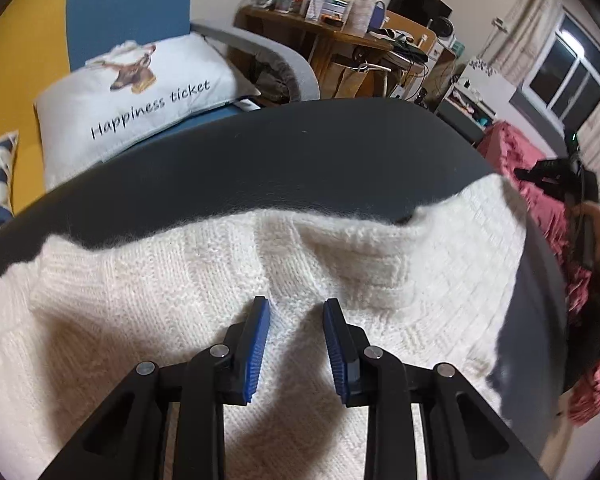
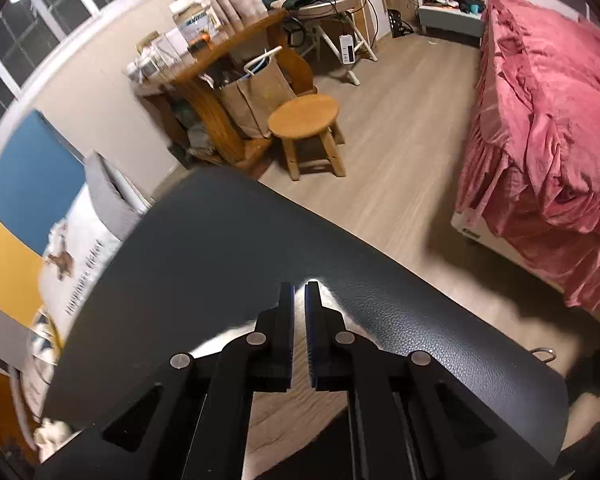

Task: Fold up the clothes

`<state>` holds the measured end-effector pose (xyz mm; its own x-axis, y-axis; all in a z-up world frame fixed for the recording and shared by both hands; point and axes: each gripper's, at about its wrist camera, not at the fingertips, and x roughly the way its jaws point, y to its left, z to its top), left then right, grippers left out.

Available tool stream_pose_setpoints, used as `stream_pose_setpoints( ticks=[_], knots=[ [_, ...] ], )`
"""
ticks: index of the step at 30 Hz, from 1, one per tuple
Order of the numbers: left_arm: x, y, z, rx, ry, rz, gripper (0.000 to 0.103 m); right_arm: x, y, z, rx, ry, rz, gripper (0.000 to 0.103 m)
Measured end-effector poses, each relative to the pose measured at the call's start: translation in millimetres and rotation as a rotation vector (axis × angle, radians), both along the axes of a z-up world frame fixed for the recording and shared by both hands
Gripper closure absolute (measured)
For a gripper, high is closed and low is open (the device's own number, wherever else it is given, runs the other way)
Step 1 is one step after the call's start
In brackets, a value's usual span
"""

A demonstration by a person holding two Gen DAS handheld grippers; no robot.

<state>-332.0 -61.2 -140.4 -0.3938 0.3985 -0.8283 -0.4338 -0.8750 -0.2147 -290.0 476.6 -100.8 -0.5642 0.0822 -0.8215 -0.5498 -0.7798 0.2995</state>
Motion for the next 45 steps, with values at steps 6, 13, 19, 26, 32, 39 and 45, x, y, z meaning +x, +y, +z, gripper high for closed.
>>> stream_pose_setpoints(
  ticks=[6,13,19,26,32,39,45],
  knots=[
    [14,-5,12,-0.024,0.091,0.010,0.074,11,-108,15,0.136,-0.001,0.437,0.094],
    [40,-38,43,0.028,0.209,0.059,0.075,26,-175,-22,0.365,-0.154,0.568,0.094],
    [24,-9,10,-0.125,0.094,0.049,0.073,37,-176,-30,0.453,-0.212,0.490,0.093],
    [18,-17,14,-0.040,0.044,0.116,0.075,43,-188,-31,0.562,-0.227,0.464,0.092],
    [15,17,36,-0.072,0.194,-0.035,0.076,57,-246,42,0.319,0.098,0.739,0.091],
    [-6,40,14,-0.138,0.164,-0.116,0.076,27,-361,23,0.379,0.114,0.958,0.090],
    [-9,24,-4,-0.037,0.104,0.038,0.073,-12,-368,-23,0.446,-0.061,0.815,0.093]
  ],
)
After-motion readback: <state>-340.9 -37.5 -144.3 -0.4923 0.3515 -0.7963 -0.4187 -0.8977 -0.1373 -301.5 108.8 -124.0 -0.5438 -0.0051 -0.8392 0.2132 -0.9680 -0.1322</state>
